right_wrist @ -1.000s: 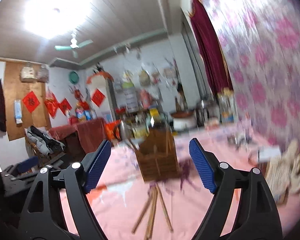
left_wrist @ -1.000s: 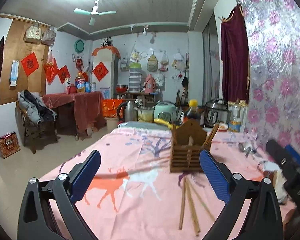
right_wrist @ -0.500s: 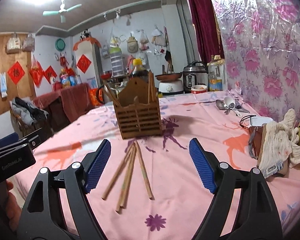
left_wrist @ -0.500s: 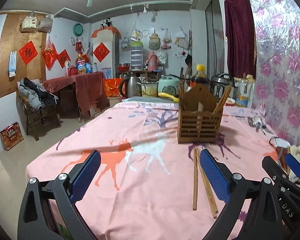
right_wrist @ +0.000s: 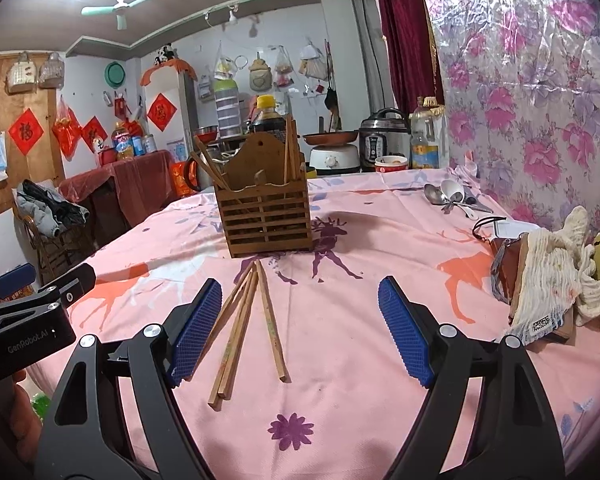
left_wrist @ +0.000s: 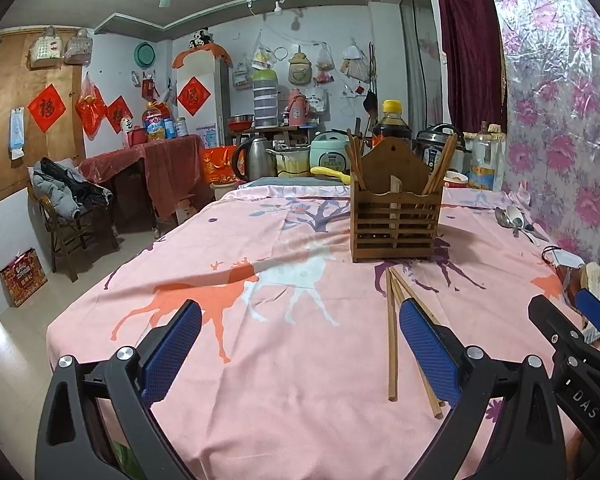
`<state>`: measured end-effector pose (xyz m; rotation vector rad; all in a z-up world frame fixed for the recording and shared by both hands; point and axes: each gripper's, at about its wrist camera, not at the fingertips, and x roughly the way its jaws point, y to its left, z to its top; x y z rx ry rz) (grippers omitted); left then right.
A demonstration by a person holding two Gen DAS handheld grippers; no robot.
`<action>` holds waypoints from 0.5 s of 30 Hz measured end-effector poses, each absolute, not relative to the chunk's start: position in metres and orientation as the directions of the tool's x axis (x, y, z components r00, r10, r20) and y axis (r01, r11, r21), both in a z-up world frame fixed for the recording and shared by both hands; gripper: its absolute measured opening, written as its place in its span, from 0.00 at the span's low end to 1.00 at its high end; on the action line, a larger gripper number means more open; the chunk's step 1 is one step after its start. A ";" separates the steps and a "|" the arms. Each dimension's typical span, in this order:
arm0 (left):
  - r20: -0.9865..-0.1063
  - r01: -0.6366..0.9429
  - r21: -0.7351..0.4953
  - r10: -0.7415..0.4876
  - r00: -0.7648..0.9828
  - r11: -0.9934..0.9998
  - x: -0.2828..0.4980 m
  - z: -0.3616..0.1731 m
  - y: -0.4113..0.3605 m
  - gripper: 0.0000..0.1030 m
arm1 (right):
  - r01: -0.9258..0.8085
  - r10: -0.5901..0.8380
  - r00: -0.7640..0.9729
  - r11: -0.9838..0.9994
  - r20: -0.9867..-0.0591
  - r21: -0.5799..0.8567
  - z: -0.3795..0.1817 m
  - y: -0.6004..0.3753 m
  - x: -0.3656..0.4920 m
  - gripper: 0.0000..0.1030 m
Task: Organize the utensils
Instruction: 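Move both open tools back down to the remaining loose chopsticks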
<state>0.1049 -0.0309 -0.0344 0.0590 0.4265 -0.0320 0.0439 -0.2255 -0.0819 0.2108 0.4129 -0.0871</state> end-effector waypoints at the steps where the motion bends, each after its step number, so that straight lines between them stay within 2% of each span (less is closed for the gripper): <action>1: -0.416 0.043 0.053 -0.017 0.909 0.998 0.105 -0.035 -0.031 0.94 | 0.127 -0.043 0.911 0.975 -0.409 0.181 -0.083 -0.225 0.043 0.76; 7: -0.445 0.040 0.067 -0.006 0.895 0.997 0.112 -0.047 -0.030 0.94 | 0.144 -0.058 0.899 0.975 -0.434 0.167 -0.090 -0.231 0.041 0.76; 15: -0.558 0.010 0.044 0.017 0.830 0.999 0.134 -0.083 -0.012 0.94 | 0.170 -0.067 0.889 0.967 -0.454 0.190 -0.098 -0.242 0.044 0.76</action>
